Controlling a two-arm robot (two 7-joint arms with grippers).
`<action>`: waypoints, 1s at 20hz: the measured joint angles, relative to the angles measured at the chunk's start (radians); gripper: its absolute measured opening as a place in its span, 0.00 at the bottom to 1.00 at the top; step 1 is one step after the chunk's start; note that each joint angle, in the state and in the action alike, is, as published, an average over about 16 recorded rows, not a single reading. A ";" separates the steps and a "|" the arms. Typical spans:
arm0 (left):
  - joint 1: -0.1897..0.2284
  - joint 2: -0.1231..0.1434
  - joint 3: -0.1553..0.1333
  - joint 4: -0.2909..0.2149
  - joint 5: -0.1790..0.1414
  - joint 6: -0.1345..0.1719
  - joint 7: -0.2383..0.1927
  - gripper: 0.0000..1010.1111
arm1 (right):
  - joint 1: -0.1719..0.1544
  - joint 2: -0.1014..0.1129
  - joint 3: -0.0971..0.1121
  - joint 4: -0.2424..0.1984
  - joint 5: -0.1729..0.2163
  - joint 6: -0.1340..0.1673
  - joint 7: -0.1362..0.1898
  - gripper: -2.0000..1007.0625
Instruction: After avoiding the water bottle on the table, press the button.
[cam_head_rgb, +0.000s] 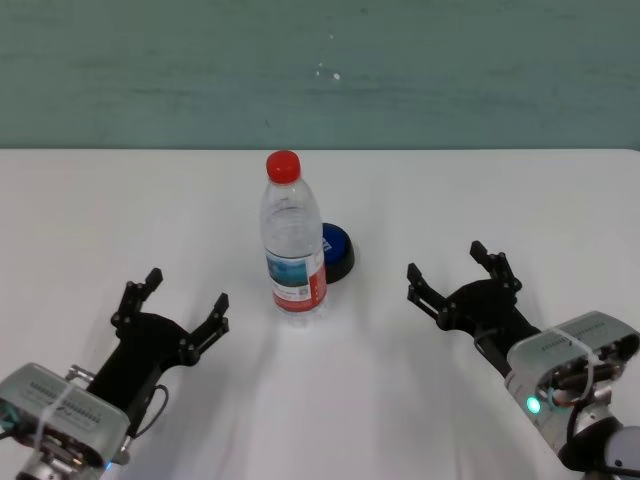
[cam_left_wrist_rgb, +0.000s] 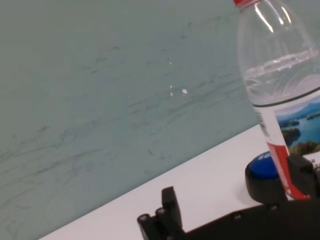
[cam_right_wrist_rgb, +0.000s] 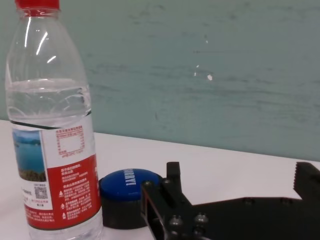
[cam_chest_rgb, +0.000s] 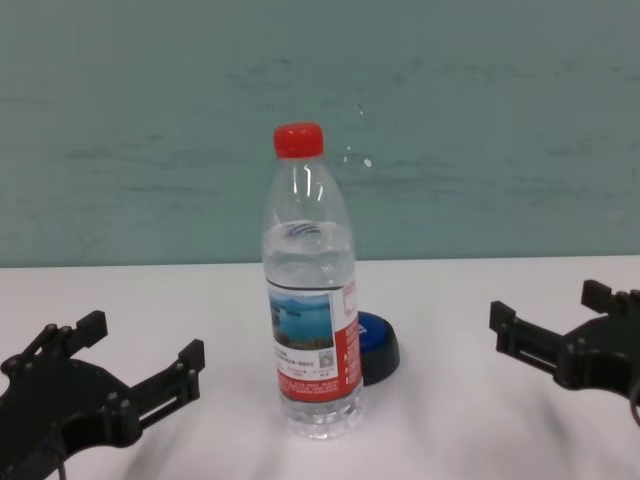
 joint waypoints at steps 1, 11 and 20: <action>0.000 0.000 0.000 0.000 0.000 0.000 0.000 0.99 | 0.000 0.000 0.001 0.000 0.001 0.001 0.001 1.00; 0.000 0.000 0.000 0.000 0.000 0.000 0.000 0.99 | 0.000 0.000 0.002 -0.001 0.004 0.007 0.005 1.00; 0.000 0.000 0.000 0.000 0.000 0.000 0.000 0.99 | 0.000 0.000 0.002 -0.002 0.003 0.005 0.003 1.00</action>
